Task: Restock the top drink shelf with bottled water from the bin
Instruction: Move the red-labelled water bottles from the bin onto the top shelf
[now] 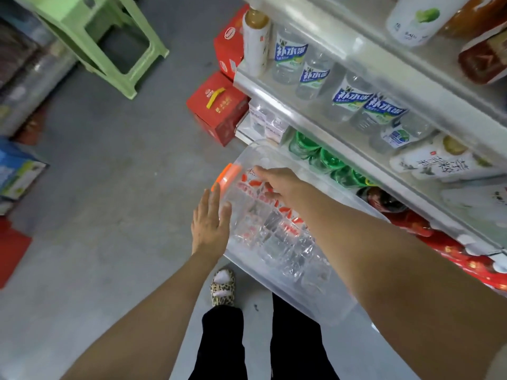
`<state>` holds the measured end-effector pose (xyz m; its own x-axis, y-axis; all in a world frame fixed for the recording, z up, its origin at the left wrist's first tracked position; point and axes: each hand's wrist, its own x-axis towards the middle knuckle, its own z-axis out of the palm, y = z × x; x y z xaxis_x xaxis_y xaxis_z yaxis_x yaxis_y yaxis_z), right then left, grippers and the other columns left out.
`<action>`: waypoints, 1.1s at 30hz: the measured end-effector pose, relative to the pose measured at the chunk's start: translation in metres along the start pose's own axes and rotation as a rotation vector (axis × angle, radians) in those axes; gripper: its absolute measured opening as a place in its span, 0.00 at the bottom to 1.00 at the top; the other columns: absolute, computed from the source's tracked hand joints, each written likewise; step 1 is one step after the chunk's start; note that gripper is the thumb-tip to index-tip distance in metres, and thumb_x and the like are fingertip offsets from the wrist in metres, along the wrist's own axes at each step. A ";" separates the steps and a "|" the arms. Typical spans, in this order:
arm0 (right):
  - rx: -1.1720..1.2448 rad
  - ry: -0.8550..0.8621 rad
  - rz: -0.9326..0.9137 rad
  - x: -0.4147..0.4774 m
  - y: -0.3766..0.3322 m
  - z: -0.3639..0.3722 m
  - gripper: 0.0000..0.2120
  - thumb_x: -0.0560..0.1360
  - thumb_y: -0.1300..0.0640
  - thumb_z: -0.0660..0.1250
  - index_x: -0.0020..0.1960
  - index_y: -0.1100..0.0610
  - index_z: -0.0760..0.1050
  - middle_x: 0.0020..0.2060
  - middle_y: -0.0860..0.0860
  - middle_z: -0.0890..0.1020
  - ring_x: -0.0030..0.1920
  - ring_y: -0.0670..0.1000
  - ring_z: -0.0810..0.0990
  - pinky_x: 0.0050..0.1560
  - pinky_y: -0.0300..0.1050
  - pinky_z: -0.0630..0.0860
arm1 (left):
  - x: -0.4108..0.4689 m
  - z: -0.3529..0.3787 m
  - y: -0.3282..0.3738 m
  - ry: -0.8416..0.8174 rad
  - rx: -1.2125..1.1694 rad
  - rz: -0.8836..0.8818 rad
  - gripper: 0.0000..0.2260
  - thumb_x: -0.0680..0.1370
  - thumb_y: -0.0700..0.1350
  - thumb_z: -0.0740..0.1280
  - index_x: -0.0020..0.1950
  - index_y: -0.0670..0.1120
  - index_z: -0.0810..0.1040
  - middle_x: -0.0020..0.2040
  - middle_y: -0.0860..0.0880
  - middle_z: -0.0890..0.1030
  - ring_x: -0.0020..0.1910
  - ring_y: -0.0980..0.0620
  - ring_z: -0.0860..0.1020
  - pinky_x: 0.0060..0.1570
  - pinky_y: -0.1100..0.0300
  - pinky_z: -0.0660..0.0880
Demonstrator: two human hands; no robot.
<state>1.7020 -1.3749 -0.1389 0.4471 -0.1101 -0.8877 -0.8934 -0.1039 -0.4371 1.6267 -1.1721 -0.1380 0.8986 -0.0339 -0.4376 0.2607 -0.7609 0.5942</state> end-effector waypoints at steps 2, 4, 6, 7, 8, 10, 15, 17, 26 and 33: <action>-0.076 0.034 0.048 0.006 -0.005 0.005 0.30 0.73 0.32 0.70 0.58 0.57 0.82 0.50 0.55 0.86 0.51 0.56 0.85 0.60 0.55 0.81 | 0.000 -0.001 0.001 -0.005 -0.020 -0.009 0.34 0.75 0.70 0.40 0.80 0.62 0.51 0.81 0.52 0.54 0.79 0.48 0.53 0.76 0.46 0.48; -0.169 0.077 0.094 0.007 -0.011 0.009 0.34 0.71 0.27 0.68 0.59 0.56 0.81 0.44 0.52 0.84 0.43 0.53 0.82 0.47 0.53 0.81 | -0.001 -0.003 0.000 -0.014 -0.025 -0.005 0.34 0.75 0.71 0.40 0.80 0.62 0.51 0.81 0.52 0.54 0.79 0.48 0.53 0.77 0.45 0.48; -0.214 0.101 0.131 0.005 -0.015 0.013 0.37 0.68 0.24 0.67 0.61 0.54 0.79 0.45 0.52 0.84 0.42 0.52 0.81 0.35 0.47 0.71 | -0.001 -0.004 -0.002 -0.021 -0.029 -0.001 0.35 0.74 0.71 0.40 0.80 0.62 0.51 0.81 0.52 0.54 0.80 0.47 0.52 0.77 0.44 0.48; -0.205 0.108 0.145 0.005 -0.016 0.016 0.38 0.67 0.24 0.68 0.61 0.54 0.79 0.46 0.52 0.84 0.41 0.52 0.80 0.34 0.45 0.69 | -0.002 -0.004 -0.003 -0.024 -0.033 0.001 0.35 0.74 0.71 0.40 0.80 0.62 0.50 0.81 0.52 0.53 0.80 0.47 0.52 0.77 0.44 0.47; -0.175 0.117 0.151 0.006 -0.016 0.018 0.38 0.67 0.25 0.69 0.61 0.55 0.79 0.47 0.52 0.85 0.40 0.51 0.80 0.34 0.45 0.70 | -0.003 -0.004 -0.005 -0.027 -0.036 0.006 0.34 0.75 0.71 0.40 0.80 0.63 0.50 0.82 0.53 0.53 0.80 0.48 0.52 0.77 0.44 0.47; -0.086 0.144 0.143 0.009 -0.014 0.022 0.36 0.68 0.29 0.72 0.61 0.57 0.80 0.47 0.52 0.87 0.35 0.49 0.80 0.35 0.44 0.74 | -0.003 -0.003 -0.007 -0.033 -0.030 0.027 0.33 0.75 0.72 0.39 0.79 0.65 0.47 0.82 0.55 0.50 0.80 0.49 0.50 0.77 0.44 0.45; 0.076 0.155 0.112 0.008 -0.013 0.025 0.28 0.70 0.37 0.77 0.57 0.58 0.81 0.44 0.54 0.87 0.45 0.53 0.87 0.51 0.48 0.84 | -0.003 0.002 -0.016 -0.037 0.062 0.106 0.32 0.77 0.72 0.36 0.79 0.64 0.40 0.81 0.56 0.41 0.80 0.55 0.40 0.76 0.51 0.34; 0.170 0.133 0.100 0.002 -0.014 0.023 0.25 0.71 0.42 0.78 0.57 0.60 0.81 0.46 0.56 0.87 0.50 0.56 0.87 0.55 0.53 0.84 | -0.004 0.003 -0.019 -0.043 0.085 0.128 0.31 0.78 0.71 0.37 0.79 0.63 0.38 0.81 0.56 0.38 0.79 0.57 0.36 0.74 0.53 0.31; 0.482 0.148 -0.078 -0.078 0.010 0.004 0.32 0.70 0.52 0.81 0.68 0.50 0.68 0.52 0.57 0.84 0.51 0.59 0.86 0.58 0.59 0.81 | -0.028 -0.026 0.001 -0.227 0.079 0.153 0.32 0.79 0.69 0.39 0.81 0.58 0.40 0.81 0.57 0.40 0.78 0.60 0.37 0.74 0.57 0.31; 0.579 0.330 -0.338 -0.166 0.013 -0.044 0.29 0.66 0.56 0.83 0.62 0.54 0.73 0.52 0.56 0.86 0.42 0.53 0.88 0.51 0.55 0.85 | -0.062 -0.074 0.080 -0.461 -0.248 0.184 0.36 0.74 0.73 0.48 0.80 0.62 0.53 0.80 0.63 0.53 0.79 0.60 0.52 0.79 0.52 0.49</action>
<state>1.6181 -1.4012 0.0091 0.6097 -0.4649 -0.6420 -0.5447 0.3425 -0.7655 1.6184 -1.1830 -0.0132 0.7040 -0.4742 -0.5288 0.2395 -0.5424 0.8052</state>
